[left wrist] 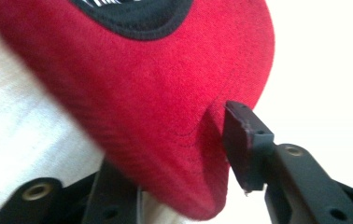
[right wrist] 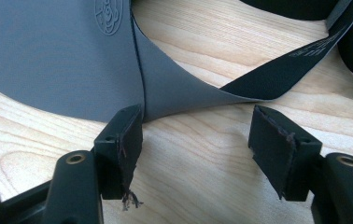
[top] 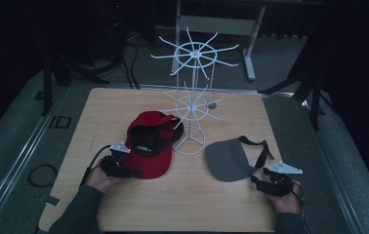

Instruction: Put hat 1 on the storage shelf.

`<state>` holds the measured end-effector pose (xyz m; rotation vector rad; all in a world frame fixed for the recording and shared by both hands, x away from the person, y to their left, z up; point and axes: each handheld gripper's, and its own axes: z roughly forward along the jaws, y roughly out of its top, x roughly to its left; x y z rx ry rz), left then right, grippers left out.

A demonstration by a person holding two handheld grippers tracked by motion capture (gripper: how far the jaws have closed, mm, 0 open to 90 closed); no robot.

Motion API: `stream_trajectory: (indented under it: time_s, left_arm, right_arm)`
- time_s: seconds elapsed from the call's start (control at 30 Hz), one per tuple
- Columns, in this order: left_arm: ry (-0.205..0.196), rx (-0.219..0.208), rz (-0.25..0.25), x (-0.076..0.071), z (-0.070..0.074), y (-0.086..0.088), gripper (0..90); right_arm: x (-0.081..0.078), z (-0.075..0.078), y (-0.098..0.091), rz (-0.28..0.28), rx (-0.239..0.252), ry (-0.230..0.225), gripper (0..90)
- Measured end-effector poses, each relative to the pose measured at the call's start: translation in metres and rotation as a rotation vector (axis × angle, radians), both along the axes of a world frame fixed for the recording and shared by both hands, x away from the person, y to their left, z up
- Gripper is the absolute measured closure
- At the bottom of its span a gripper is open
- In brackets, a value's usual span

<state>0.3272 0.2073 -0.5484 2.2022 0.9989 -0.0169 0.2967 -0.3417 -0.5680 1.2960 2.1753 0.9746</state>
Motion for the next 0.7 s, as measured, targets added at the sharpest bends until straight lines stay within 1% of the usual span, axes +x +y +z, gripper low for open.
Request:
stream_trajectory:
  time_s: [0.13, 0.2, 0.3, 0.33, 0.37, 0.4, 0.47, 0.57, 0.7]
  left_arm:
    - [-0.007, -0.024, -0.007, -0.004, 0.001, 0.002, 71.9]
    - [-0.022, -0.028, -0.019, -0.007, 0.003, 0.004, 75.9]
    - [-0.044, -0.043, -0.017, -0.011, 0.003, 0.007, 82.7]
    - [-0.061, -0.042, -0.021, -0.012, 0.003, 0.008, 84.5]
    - [-0.074, -0.035, -0.018, -0.014, 0.004, 0.009, 85.0]
    - [-0.076, -0.037, -0.014, -0.015, 0.004, 0.009, 85.2]
    - [-0.096, -0.042, 0.005, -0.016, 0.003, 0.011, 85.3]
    - [-0.114, -0.046, 0.032, -0.017, 0.002, 0.013, 85.4]
    - [-0.144, -0.036, 0.052, -0.019, 0.004, 0.015, 85.6]
  right_arm:
    - [0.000, 0.000, 0.000, 0.000, 0.000, 0.000, 34.7]
    - [0.000, 0.000, 0.000, 0.001, -0.001, 0.000, 34.6]
    - [0.000, 0.000, 0.000, 0.001, 0.000, 0.000, 34.5]
    - [0.000, 0.000, 0.000, 0.001, -0.001, 0.001, 34.5]
    - [0.000, 0.000, 0.000, 0.001, -0.001, 0.000, 34.5]
    - [0.000, 0.000, 0.000, 0.001, -0.001, 0.000, 34.5]
    - [0.000, 0.000, 0.000, 0.001, 0.000, 0.001, 34.5]
    - [0.000, 0.000, 0.000, 0.002, -0.001, 0.000, 34.5]
    - [0.000, 0.000, 0.000, 0.002, -0.001, 0.000, 34.5]
